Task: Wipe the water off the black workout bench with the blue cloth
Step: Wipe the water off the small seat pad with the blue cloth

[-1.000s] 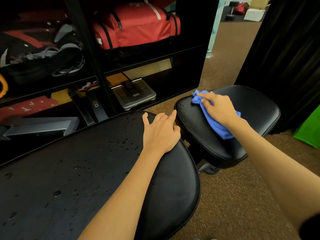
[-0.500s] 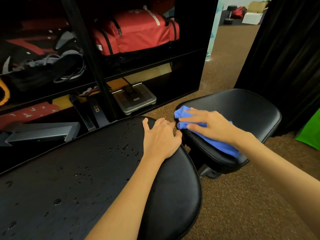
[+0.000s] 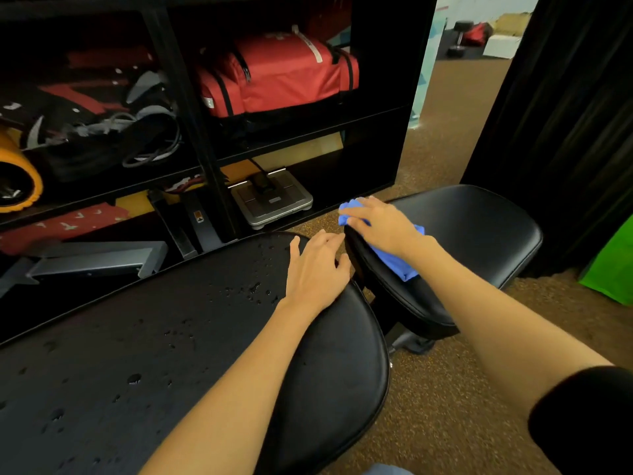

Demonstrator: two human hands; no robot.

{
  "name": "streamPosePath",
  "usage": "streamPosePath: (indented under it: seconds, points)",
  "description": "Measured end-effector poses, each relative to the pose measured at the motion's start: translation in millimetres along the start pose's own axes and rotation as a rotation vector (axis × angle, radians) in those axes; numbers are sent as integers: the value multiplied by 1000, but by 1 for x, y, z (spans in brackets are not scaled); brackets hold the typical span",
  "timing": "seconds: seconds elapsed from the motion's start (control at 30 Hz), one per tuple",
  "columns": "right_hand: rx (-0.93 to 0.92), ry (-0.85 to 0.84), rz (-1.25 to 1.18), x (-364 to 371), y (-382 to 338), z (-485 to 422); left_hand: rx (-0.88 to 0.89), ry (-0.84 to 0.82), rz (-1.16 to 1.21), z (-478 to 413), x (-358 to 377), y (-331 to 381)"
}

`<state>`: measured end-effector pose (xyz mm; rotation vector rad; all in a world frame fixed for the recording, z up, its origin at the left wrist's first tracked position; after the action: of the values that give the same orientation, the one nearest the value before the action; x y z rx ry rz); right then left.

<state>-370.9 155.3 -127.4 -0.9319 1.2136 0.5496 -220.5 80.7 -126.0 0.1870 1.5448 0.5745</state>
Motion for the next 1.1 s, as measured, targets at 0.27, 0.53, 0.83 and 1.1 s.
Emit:
streamPosePath:
  seconds: [0.27, 0.53, 0.83, 1.1]
  points:
    - [-276, -71, 99, 8, -7, 96, -70, -86, -206, 14, -2, 4]
    - [-38, -24, 74, -14, 59, 103, -84, -149, -318, 22, 9, 3]
    - [271, 25, 105, 6, 2, 31, -126, -221, -310, 20, 8, 6]
    - [-162, 80, 264, 25, -25, 110, -152, -237, -322, 21, 8, 8]
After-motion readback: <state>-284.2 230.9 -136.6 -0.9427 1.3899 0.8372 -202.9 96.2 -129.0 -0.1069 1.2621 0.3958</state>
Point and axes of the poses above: each hand's wrist, its own z-axis away from the middle knuckle, its own x-axis out of the palm, y = z × x, the point moved 3 cm from there along -z, towards the middle knuckle, and after that the axes turned 13 degrees about -y, right-handed, at the moved point
